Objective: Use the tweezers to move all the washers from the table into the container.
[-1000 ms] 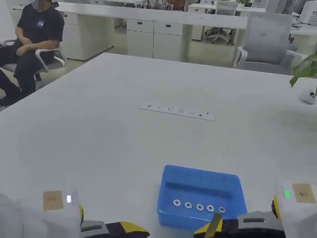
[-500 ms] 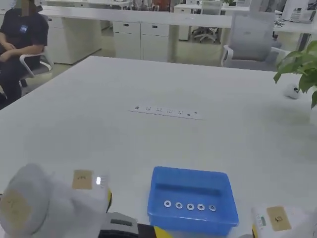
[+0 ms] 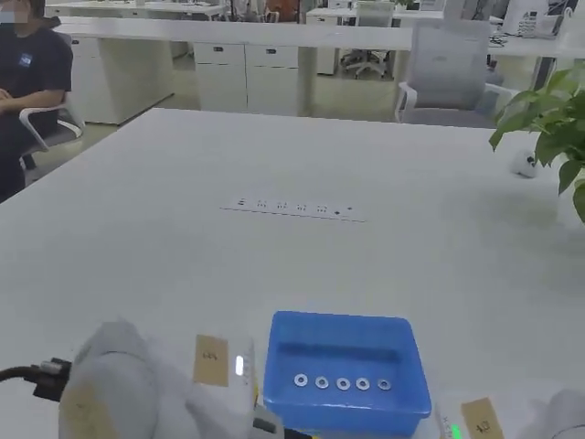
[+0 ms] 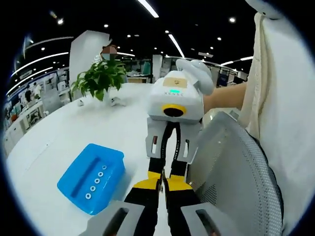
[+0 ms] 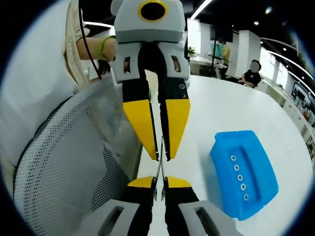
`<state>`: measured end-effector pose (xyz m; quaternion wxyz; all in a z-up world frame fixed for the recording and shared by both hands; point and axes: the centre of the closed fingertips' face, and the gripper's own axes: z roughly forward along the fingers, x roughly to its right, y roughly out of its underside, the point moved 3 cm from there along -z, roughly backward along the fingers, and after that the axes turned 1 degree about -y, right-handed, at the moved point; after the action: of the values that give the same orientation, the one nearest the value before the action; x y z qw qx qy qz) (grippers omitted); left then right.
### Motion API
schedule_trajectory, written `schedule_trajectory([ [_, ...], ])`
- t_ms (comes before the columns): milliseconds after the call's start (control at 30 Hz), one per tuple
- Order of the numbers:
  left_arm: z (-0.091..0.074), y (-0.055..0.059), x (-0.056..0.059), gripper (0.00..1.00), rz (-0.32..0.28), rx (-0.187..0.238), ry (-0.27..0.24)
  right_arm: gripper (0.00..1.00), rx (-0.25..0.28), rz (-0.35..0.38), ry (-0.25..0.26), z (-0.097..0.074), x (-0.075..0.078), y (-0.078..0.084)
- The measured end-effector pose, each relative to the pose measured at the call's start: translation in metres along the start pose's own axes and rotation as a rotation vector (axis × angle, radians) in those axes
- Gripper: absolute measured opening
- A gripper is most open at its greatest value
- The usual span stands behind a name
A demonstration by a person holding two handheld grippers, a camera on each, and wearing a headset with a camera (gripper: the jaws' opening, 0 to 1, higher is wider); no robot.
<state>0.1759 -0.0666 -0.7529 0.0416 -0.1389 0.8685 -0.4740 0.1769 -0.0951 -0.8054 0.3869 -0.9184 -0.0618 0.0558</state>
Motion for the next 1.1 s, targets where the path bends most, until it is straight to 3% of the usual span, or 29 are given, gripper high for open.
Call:
schedule_trajectory([
  [33,0.0,-0.003,0.0,0.0,0.003,0.021,0.004,0.04,-0.011,0.0,0.003,0.0,0.0,0.002],
  [200,0.002,-0.003,-0.001,0.0,0.009,0.018,0.01,0.04,-0.044,-0.024,0.011,-0.001,0.0,0.005],
  [333,0.002,-0.009,0.0,0.0,0.003,0.039,0.021,0.04,-0.058,-0.029,0.007,0.0,-0.001,0.007],
  [567,0.003,0.007,-0.003,0.0,0.046,-0.045,0.019,0.05,-0.086,-0.019,0.042,0.0,0.006,0.014],
  [633,0.002,0.017,-0.008,0.0,0.089,-0.11,0.003,0.05,-0.097,-0.005,0.077,0.001,0.011,0.018],
  [767,0.005,0.027,-0.009,0.0,0.107,-0.147,0.011,0.06,-0.087,0.028,0.091,0.008,0.013,0.023],
  [967,0.009,0.042,-0.011,0.0,0.116,-0.217,0.027,0.05,-0.102,0.009,0.086,0.019,0.011,0.029],
  [1100,0.007,0.05,-0.014,0.0,0.103,-0.235,0.037,0.13,-0.058,0.067,0.092,0.024,0.012,0.028],
])
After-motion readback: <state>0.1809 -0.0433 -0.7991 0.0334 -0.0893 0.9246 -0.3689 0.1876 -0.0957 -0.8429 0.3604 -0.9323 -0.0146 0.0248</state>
